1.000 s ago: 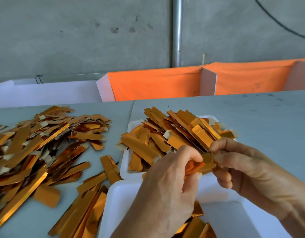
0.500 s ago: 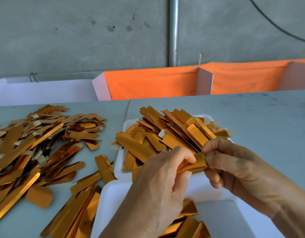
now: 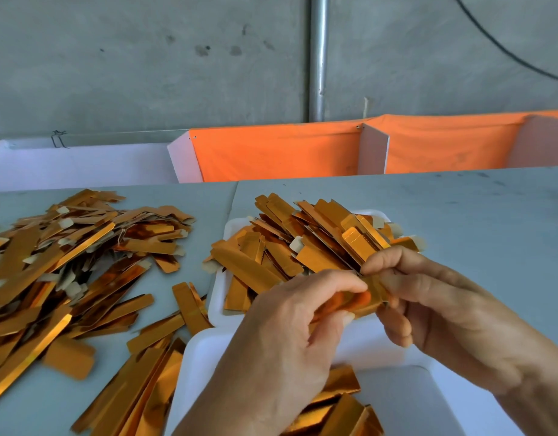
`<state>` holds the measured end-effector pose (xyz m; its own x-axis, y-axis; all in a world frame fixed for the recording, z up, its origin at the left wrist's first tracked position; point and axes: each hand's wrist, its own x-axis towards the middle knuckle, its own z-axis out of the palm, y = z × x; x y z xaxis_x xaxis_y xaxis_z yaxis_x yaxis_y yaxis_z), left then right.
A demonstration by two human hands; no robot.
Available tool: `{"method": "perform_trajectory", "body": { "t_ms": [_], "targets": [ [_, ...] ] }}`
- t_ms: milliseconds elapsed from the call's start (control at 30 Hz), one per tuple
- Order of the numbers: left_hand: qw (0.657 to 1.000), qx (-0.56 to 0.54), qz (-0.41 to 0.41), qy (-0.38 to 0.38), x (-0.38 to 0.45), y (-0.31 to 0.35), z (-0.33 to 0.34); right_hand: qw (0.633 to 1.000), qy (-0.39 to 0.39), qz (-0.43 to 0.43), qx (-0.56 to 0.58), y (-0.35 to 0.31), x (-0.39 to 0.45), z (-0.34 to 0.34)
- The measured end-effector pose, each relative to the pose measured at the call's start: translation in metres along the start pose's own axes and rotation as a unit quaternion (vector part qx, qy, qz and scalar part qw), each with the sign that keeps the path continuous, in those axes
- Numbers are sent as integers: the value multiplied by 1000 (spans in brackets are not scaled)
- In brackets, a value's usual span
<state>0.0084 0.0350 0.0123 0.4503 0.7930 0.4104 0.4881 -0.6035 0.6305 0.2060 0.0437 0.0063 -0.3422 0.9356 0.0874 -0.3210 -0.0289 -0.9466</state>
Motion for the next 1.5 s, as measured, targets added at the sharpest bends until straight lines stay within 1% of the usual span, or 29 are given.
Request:
{"method": "perform_trajectory", "body": {
  "t_ms": [67,200,433,567,667,733,767,833,867,900,967,1033,1067,1133,1167,1233,1267,1333,1367,1433,1500],
  "targets": [
    [1000,-20,-3,-5,0,1,-2,999,-20,5,26,1,1,-1],
    [999,-43,-12,-15,-1,1,-3,999,-6,25,47,3,2,-3],
    [997,-68,-23,-26,0,-1,-2,999,15,30,24,7,5,0],
    [997,-72,-18,-11,1,0,0,998,4,47,52,7,4,-1],
    [998,-66,-23,1,0,3,4,997,12,50,52,5,3,0],
    [998,-60,-28,18,1,4,6,995,10,79,58,6,2,2],
    [998,-50,-29,29,1,4,6,992,-1,108,64,7,2,3],
    [998,-21,-24,46,1,6,6,981,-51,169,75,8,2,4],
    [999,-7,-18,46,2,7,6,976,-76,184,82,7,2,5],
    [999,4,-8,41,2,9,6,974,-90,189,90,6,2,5],
    [999,12,14,28,2,10,7,976,-76,181,95,3,2,4],
    [999,0,25,28,2,10,10,985,-34,157,63,2,1,3],
    [999,-10,27,46,3,10,11,989,-23,141,29,3,0,3],
    [990,-71,19,124,3,10,12,992,-26,109,-49,4,1,7],
    [979,-127,-12,162,4,10,12,991,-31,99,-89,6,2,11],
    [944,-243,-101,197,6,8,11,982,-31,93,-163,9,3,17],
    [930,-269,-129,215,7,4,14,975,-27,92,-199,11,4,20],
    [925,-235,-162,250,8,-2,17,955,-9,77,-285,18,6,28],
    [928,-214,-172,253,9,-3,18,941,7,67,-332,21,7,32],
    [934,-191,-186,239,8,-4,19,913,30,56,-403,27,8,39],
    [939,-174,-203,216,8,-5,18,902,27,59,-427,28,7,44]
  ]
}}
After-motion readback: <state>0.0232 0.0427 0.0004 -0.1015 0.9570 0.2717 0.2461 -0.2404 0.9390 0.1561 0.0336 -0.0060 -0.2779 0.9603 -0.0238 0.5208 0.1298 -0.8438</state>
